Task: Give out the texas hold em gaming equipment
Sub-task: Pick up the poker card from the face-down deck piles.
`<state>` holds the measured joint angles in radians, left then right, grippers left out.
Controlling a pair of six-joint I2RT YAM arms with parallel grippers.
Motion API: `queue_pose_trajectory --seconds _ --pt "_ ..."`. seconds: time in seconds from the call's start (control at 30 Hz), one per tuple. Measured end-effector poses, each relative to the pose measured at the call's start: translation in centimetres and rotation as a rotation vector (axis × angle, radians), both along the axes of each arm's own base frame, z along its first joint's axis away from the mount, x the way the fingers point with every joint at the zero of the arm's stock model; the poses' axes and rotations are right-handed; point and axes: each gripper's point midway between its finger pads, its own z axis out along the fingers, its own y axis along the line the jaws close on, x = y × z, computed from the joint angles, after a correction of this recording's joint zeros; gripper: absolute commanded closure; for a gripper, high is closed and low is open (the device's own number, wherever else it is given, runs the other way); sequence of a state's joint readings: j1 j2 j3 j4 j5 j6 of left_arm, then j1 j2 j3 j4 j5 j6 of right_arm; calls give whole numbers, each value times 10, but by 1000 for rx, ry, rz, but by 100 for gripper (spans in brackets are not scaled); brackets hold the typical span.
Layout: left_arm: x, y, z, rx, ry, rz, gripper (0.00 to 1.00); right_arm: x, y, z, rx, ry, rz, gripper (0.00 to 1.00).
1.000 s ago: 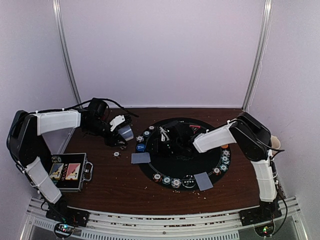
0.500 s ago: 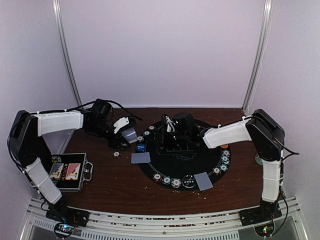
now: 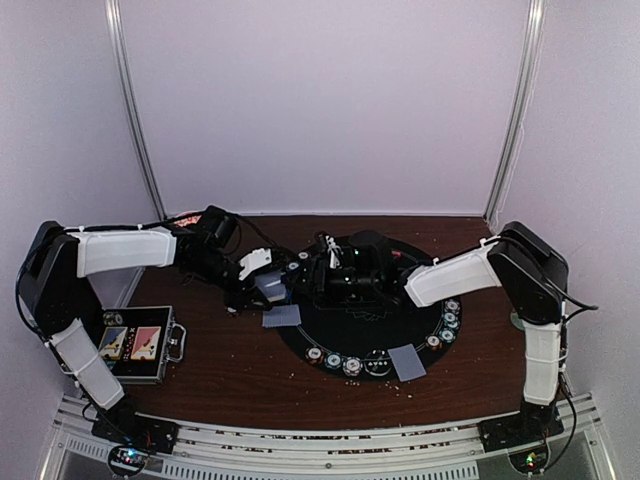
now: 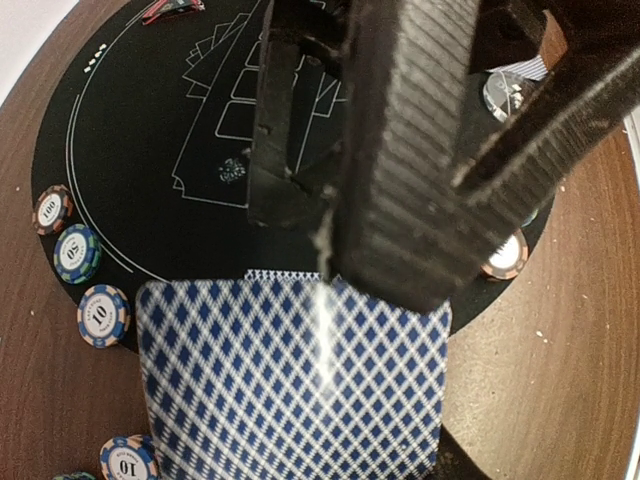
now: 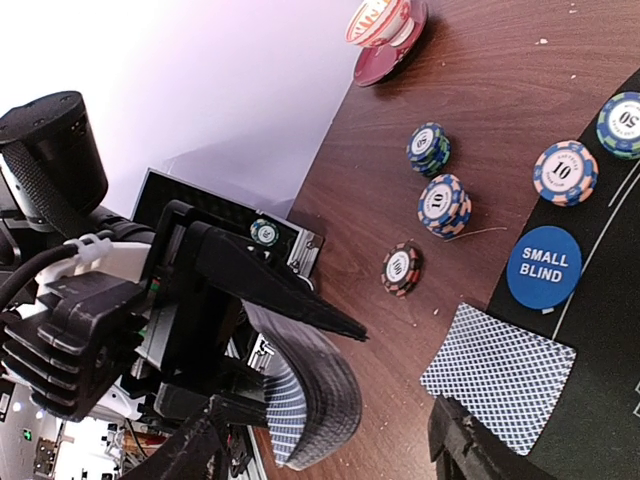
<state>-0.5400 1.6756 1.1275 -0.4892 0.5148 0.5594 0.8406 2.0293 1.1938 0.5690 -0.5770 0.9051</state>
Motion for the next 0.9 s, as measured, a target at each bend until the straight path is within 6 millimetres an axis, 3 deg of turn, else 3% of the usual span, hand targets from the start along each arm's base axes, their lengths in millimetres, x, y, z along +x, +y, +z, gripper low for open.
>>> queue_pose_trajectory --seconds 0.47,0.7,0.9 --pt "-12 -7 -5 10 2 -40 52 -5 21 -11 -17 11 32 32" --pt "-17 -9 -8 17 6 -55 52 -4 25 -29 -57 34 33 46" --pt "-16 -7 -11 32 2 -48 52 -3 27 -30 -69 27 24 63"
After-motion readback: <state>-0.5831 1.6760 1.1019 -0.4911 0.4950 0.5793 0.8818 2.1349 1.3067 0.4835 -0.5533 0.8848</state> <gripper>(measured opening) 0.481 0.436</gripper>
